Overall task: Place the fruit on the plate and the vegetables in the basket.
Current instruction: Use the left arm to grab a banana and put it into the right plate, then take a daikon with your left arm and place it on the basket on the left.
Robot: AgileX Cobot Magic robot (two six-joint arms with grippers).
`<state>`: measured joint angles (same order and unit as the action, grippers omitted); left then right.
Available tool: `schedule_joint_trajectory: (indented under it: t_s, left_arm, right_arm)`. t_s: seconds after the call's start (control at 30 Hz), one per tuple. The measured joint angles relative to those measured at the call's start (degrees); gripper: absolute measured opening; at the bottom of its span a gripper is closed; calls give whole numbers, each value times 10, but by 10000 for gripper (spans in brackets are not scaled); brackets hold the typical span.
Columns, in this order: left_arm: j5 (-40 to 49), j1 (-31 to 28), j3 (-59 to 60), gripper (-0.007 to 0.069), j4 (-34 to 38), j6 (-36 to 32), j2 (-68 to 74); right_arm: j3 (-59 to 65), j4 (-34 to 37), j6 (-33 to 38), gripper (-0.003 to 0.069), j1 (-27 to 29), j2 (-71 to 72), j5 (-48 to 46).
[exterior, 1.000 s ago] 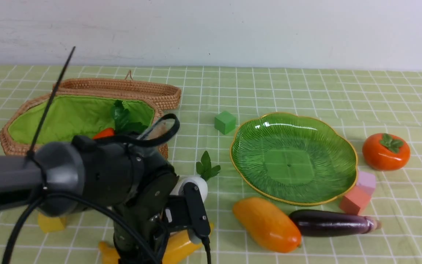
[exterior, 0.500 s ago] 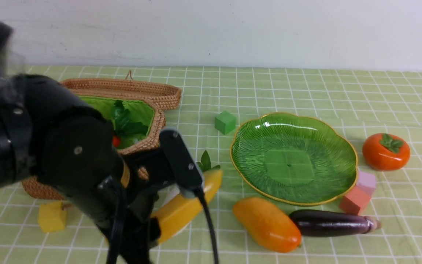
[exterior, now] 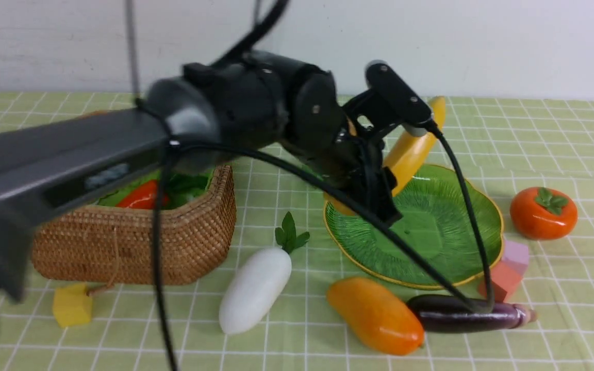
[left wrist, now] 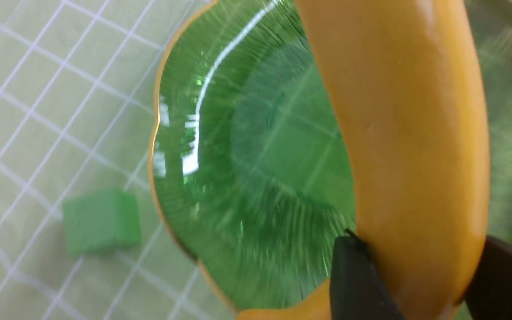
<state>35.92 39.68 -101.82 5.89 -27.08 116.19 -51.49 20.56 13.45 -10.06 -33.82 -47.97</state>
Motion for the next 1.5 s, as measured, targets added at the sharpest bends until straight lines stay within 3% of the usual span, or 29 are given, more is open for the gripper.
schedule_joint_trajectory:
  t_s: [0.23,0.43,0.6,0.67,0.8,0.9,1.07,1.1,1.13,1.17,1.27,1.5]
  left_arm:
    - [81,5,-227,309,12,0,172]
    - [105,6,-263,309,24,0,212]
    - [107,6,-264,472,32,0,215]
    - [110,6,-264,599,34,0,209]
    - [139,6,-264,655,35,18,191]
    - [210,6,-264,609,29,86,149]
    - [340,6,-264,234,-15,233,42]
    - [343,6,-264,217,-17,237,34]
    - [349,6,-255,69,-31,271,-1]
    - [350,6,-244,24,-36,278,-25]
    - [350,6,-193,-13,-46,298,-83]
    - [345,12,110,-13,-55,330,-252]
  right_arm:
    - [0,-15,-19,50,0,0,-30]
    - [0,-22,-19,50,0,0,-37]
    - [0,-34,-19,53,0,0,-43]
    - [0,-35,-19,53,0,0,-44]
    - [0,-36,-19,55,0,0,-48]
    - [0,-36,-19,59,0,0,-62]
    - [0,-31,-19,64,0,0,-100]
    - [0,-30,-19,64,0,0,-101]
    - [0,-20,-19,64,0,0,-114]
    - [0,-16,-19,65,0,0,-119]
    - [0,-6,-19,67,0,0,-129]
    - [0,36,-6,67,0,0,-134]
